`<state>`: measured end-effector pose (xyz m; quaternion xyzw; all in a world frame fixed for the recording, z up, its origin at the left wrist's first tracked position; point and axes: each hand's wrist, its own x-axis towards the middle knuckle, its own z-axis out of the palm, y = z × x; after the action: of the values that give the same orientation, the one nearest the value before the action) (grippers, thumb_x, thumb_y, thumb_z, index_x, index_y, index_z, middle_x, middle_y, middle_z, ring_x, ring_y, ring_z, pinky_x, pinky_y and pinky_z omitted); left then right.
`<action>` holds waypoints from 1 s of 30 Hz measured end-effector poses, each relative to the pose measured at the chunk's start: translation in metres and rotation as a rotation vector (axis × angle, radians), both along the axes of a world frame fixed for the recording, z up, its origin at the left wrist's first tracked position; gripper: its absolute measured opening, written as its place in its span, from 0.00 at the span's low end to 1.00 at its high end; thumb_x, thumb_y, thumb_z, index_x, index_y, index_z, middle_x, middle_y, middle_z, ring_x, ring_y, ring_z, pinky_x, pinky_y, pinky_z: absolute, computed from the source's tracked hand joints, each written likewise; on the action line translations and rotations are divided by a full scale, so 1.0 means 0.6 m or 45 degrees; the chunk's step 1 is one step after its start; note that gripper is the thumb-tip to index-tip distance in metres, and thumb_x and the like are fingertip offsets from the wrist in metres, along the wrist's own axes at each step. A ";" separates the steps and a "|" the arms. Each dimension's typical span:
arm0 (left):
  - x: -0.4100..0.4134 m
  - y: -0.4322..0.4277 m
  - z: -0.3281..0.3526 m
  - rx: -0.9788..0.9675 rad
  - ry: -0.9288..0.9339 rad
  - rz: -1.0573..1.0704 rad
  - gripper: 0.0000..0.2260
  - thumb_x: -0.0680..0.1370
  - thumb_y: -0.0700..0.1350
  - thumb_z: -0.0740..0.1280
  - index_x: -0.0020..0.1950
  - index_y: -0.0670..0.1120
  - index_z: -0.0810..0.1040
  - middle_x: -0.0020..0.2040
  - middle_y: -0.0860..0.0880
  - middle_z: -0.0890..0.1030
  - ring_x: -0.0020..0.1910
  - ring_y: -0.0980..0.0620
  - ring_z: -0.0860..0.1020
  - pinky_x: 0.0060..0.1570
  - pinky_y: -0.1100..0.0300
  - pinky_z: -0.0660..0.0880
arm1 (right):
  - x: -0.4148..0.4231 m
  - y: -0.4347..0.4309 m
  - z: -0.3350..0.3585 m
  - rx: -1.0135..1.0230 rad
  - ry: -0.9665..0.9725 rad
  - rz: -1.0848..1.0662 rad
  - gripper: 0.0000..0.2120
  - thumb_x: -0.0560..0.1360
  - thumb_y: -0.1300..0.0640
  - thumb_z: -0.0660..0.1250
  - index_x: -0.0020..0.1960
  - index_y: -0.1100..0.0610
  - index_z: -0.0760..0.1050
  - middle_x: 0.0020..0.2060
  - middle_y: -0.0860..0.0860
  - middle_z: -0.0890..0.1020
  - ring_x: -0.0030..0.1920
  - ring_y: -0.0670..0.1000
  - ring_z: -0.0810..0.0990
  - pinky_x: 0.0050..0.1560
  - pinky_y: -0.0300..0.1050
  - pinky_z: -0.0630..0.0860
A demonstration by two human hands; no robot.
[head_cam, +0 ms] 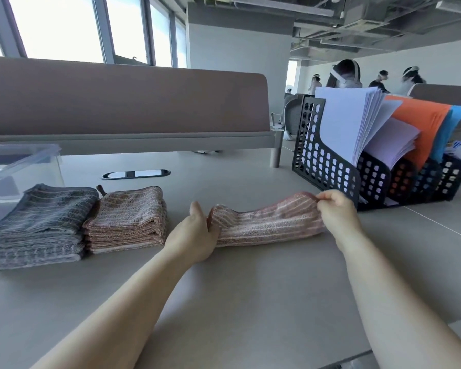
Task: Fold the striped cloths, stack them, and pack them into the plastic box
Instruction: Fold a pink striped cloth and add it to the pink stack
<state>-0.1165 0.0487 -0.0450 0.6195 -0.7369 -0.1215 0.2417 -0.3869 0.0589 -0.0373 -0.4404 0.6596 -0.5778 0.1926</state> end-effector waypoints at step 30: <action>-0.025 -0.022 -0.007 0.219 -0.197 0.163 0.21 0.79 0.56 0.56 0.68 0.48 0.64 0.68 0.40 0.64 0.69 0.36 0.60 0.65 0.48 0.63 | 0.035 -0.026 -0.017 0.281 0.456 0.323 0.16 0.70 0.68 0.68 0.54 0.53 0.75 0.47 0.50 0.80 0.37 0.52 0.78 0.25 0.37 0.74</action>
<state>-0.1312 0.0358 -0.0495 0.6914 -0.6990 -0.1204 0.1372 -0.3660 0.0432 -0.0476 -0.5914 0.6818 -0.3861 0.1903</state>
